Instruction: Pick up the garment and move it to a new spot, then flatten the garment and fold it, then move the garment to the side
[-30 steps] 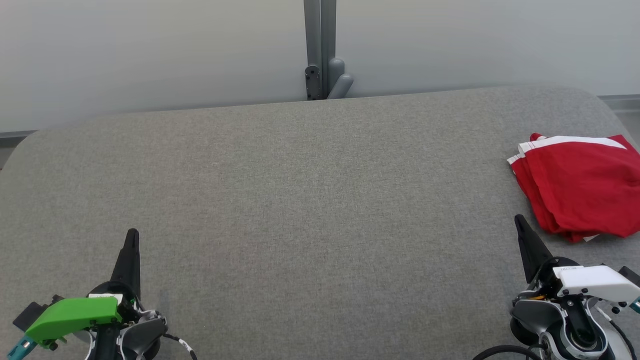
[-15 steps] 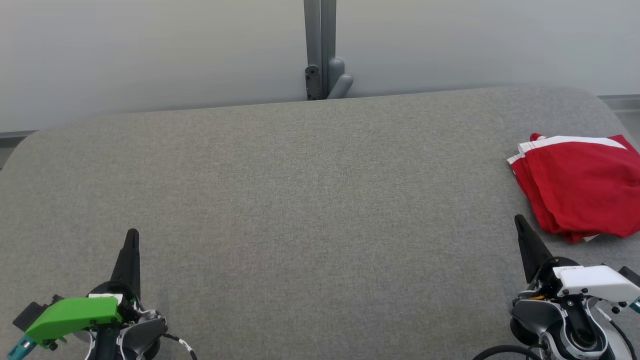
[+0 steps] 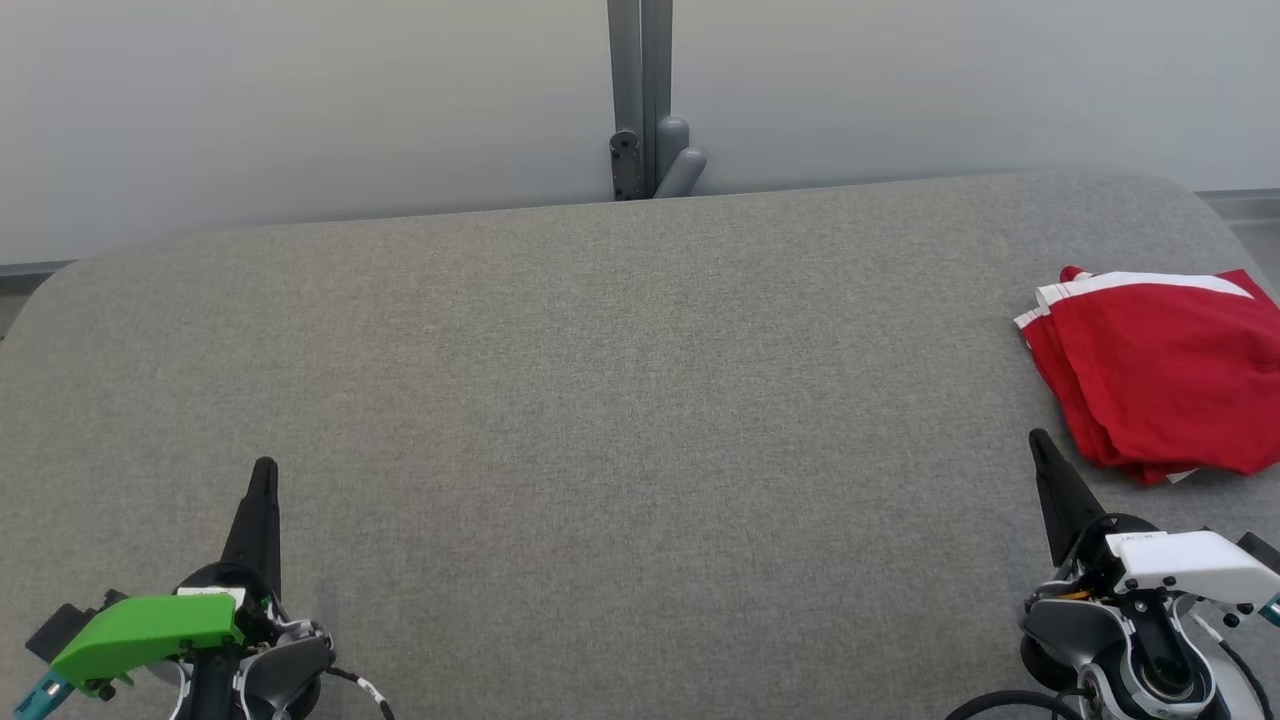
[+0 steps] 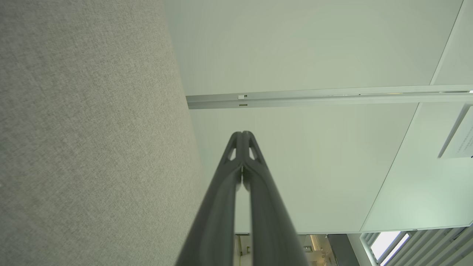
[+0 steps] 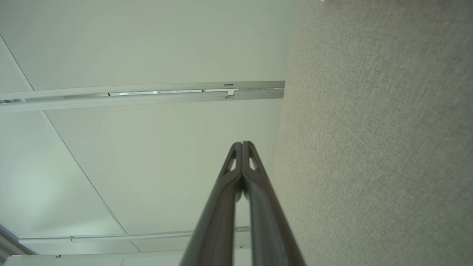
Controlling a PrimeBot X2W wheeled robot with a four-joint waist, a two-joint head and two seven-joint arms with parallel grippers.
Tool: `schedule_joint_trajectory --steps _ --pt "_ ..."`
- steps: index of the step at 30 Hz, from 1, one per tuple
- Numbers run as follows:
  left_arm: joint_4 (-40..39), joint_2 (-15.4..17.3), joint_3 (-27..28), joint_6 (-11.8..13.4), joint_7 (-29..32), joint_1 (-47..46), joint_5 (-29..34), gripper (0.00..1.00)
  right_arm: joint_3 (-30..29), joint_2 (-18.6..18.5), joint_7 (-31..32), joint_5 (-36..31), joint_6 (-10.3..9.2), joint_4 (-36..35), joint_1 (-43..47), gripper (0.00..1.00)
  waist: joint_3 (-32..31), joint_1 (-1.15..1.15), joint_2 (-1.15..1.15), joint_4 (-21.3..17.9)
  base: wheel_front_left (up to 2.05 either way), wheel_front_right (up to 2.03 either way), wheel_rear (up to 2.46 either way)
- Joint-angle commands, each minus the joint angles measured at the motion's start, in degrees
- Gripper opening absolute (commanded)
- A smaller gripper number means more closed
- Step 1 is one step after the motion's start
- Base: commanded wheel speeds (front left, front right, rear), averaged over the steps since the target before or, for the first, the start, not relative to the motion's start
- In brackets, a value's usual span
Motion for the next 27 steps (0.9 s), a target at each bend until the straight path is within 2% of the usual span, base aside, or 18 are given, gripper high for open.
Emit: schedule_joint_trajectory --steps 1,27 --pt "-0.3 0.3 0.1 -0.2 0.2 -0.6 -0.2 0.00 0.1 -0.3 0.2 0.3 0.02 0.1 -0.7 0.00 0.0 0.00 0.00 0.0 0.00 0.00 0.00" --pt "-0.3 0.3 0.1 -0.2 0.2 -0.6 -0.2 0.00 0.1 -0.3 0.2 0.3 0.02 0.1 -0.7 0.00 0.0 0.00 0.00 0.0 0.00 0.00 0.00"
